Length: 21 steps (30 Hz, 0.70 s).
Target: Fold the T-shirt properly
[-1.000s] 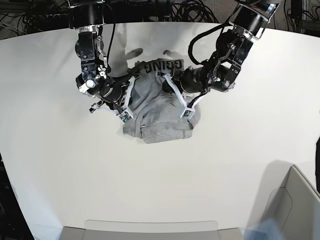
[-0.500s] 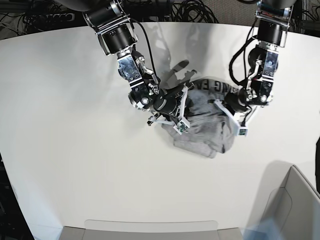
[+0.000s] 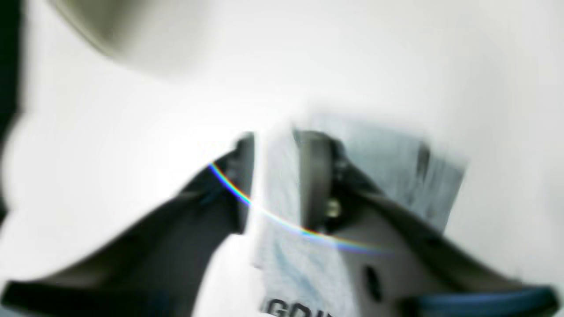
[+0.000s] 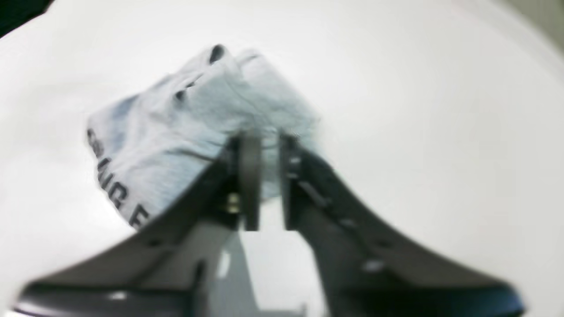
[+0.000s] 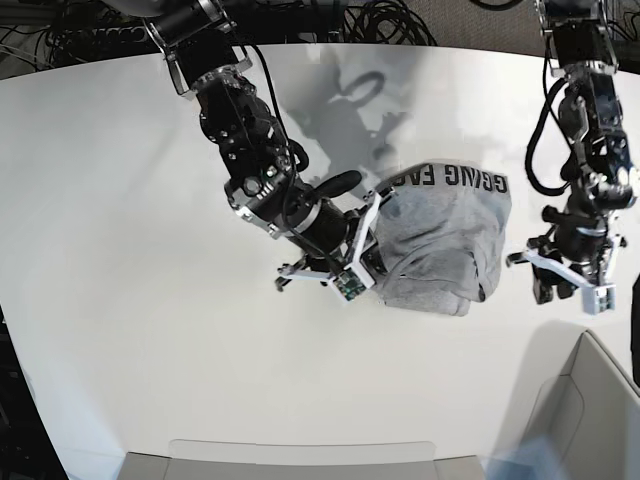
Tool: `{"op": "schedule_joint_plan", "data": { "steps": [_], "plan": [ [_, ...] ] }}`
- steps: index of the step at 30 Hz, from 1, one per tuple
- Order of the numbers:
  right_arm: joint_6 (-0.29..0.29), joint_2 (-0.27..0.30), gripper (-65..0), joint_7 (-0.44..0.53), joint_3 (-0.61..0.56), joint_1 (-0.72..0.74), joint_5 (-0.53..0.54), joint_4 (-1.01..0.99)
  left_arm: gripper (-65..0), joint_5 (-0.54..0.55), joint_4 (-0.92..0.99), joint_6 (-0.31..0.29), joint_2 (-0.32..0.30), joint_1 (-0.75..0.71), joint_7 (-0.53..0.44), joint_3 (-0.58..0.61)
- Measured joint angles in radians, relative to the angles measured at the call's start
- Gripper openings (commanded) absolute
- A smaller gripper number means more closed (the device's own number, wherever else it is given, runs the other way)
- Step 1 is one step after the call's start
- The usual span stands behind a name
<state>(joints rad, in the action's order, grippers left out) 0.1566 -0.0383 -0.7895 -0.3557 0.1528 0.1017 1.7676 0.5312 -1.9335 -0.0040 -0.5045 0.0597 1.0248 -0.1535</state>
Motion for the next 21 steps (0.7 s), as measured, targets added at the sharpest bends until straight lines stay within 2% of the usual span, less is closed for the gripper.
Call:
{"op": "schedule_joint_plan", "data": {
  "steps": [3,5,7,8,9,11,15,18,21],
  "plan": [
    [0.022,0.03,-44.4,0.012,0.042,-0.039,0.034,0.067,-39.6,0.024,-0.116,0.002,0.068,-0.042,0.011,-0.136],
    [0.016,0.063,-45.0,-0.012,0.073,-0.086,0.037,0.103,-39.7,0.135,-0.098,-0.001,0.06,-0.043,0.021,-0.188],
    [0.017,0.111,-45.0,-0.042,0.116,-0.124,0.08,0.148,-39.7,0.293,-0.094,-0.008,0.042,-0.049,0.039,-0.267],
    [0.011,0.121,-45.0,-0.038,0.148,-0.134,0.104,0.178,-39.6,0.338,-0.095,-0.002,0.035,-0.048,0.022,-0.316],
    [0.011,0.127,-45.0,-0.015,0.189,-0.142,0.158,0.213,-39.6,0.383,-0.094,0.014,0.029,-0.046,0.002,-0.365],
    [0.023,0.142,-45.0,0.013,0.287,-0.159,0.279,0.257,-39.6,0.495,-0.098,-0.003,0.022,-0.083,-0.006,-0.465],
    [0.0,0.222,-45.0,-0.023,0.486,-0.261,0.43,0.268,-39.7,0.548,-0.088,0.011,0.005,-0.179,0.018,-0.557],
    [0.008,0.262,-45.0,-0.006,0.58,-0.311,0.585,0.278,-40.9,0.6,-0.1,-0.001,-0.021,-0.251,0.009,-0.596],
    [0.018,0.293,-45.0,-0.002,0.637,-0.364,0.698,0.285,-41.6,0.615,-0.097,0.003,-0.013,-0.31,0.018,-0.637]
  ]
}}
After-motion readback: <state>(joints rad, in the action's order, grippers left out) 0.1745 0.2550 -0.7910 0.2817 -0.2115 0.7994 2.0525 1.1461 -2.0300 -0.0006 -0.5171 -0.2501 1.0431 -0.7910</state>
